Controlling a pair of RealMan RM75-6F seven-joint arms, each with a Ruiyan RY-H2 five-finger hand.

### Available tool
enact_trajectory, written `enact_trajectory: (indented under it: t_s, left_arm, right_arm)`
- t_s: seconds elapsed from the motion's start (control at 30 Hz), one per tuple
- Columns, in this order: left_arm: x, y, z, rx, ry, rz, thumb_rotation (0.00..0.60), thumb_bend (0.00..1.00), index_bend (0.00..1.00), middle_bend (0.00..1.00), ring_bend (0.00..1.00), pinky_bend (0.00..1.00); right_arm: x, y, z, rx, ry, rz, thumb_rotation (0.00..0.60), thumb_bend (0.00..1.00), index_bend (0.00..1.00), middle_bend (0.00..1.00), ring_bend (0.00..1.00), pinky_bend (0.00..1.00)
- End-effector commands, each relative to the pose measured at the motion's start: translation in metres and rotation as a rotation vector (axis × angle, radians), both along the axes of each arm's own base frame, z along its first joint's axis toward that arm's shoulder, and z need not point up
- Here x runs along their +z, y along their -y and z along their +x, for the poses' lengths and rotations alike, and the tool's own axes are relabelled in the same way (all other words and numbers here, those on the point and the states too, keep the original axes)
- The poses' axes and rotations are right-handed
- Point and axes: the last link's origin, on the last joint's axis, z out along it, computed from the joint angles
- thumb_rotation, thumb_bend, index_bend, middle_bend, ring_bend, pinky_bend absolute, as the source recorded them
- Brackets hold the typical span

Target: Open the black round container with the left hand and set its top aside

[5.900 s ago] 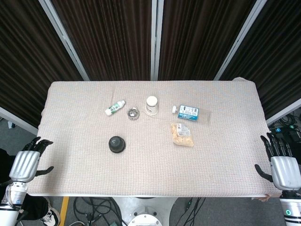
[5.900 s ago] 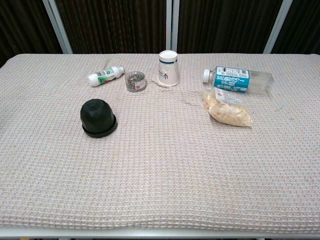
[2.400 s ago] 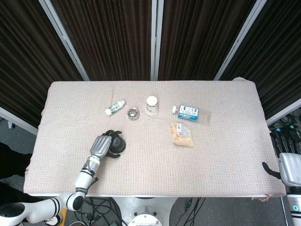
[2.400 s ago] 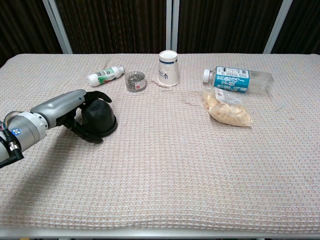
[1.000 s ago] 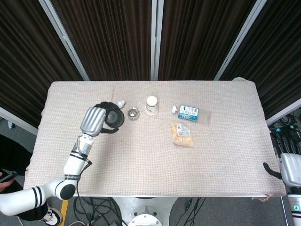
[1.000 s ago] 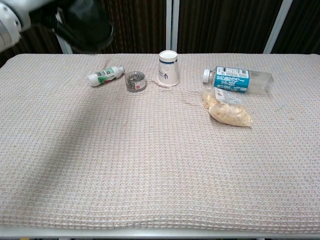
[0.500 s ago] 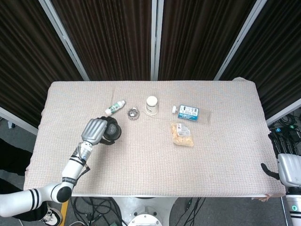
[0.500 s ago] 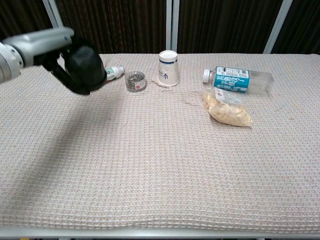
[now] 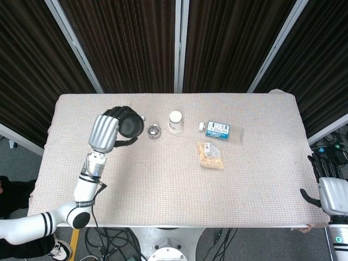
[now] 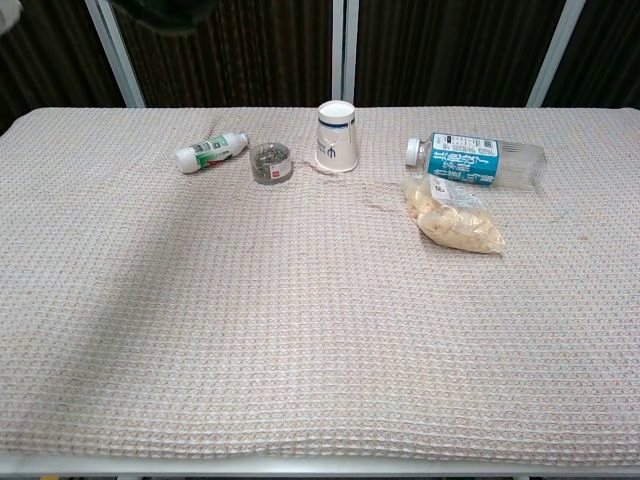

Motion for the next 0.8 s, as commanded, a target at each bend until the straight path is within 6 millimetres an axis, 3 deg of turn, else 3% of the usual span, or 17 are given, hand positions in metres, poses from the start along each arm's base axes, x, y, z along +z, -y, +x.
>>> enact_trajectory:
  t_s: [0.03,0.17,0.27,0.33,0.63,0.8]
  left_arm:
    - [-0.037,0.008,-0.010,0.013,-0.070,-0.171,0.600,0.22,0.44,0.49,0.34,0.44]
    - [-0.090,0.013,-0.060,0.194,-0.165,-0.492,0.600,0.22,0.43,0.49,0.35,0.46]
    - [-0.113,0.017,-0.084,0.268,-0.249,-0.672,0.600,0.22,0.43,0.50,0.36,0.46]
    - [-0.119,0.015,-0.089,0.280,-0.287,-0.719,0.600,0.22,0.43,0.50,0.36,0.46]
    - [-0.105,0.003,-0.069,0.224,-0.233,-0.639,0.600,0.22,0.43,0.49,0.36,0.46]
    - [-0.101,0.036,-0.041,0.062,-0.125,-0.689,0.600,0.21,0.44,0.49,0.36,0.46]
  right_arm:
    - [0.000,-0.001,-0.001,-0.001,0.000,-0.001,0.600,0.15,0.01,0.00,0.00,0.00]
    - [0.001,-0.001,-0.001,-0.003,0.000,-0.005,0.600,0.15,0.01,0.00,0.00,0.00]
    - [0.002,-0.001,0.000,-0.001,-0.002,-0.006,0.600,0.15,0.01,0.00,0.00,0.00]
    - [0.002,-0.001,0.000,-0.001,-0.002,-0.006,0.600,0.15,0.01,0.00,0.00,0.00]
    - [0.001,0.000,-0.002,-0.005,0.001,-0.003,0.600,0.15,0.01,0.00,0.00,0.00]
    - [-0.001,0.000,-0.004,-0.011,0.007,0.006,0.600,0.15,0.01,0.00,0.00,0.00]
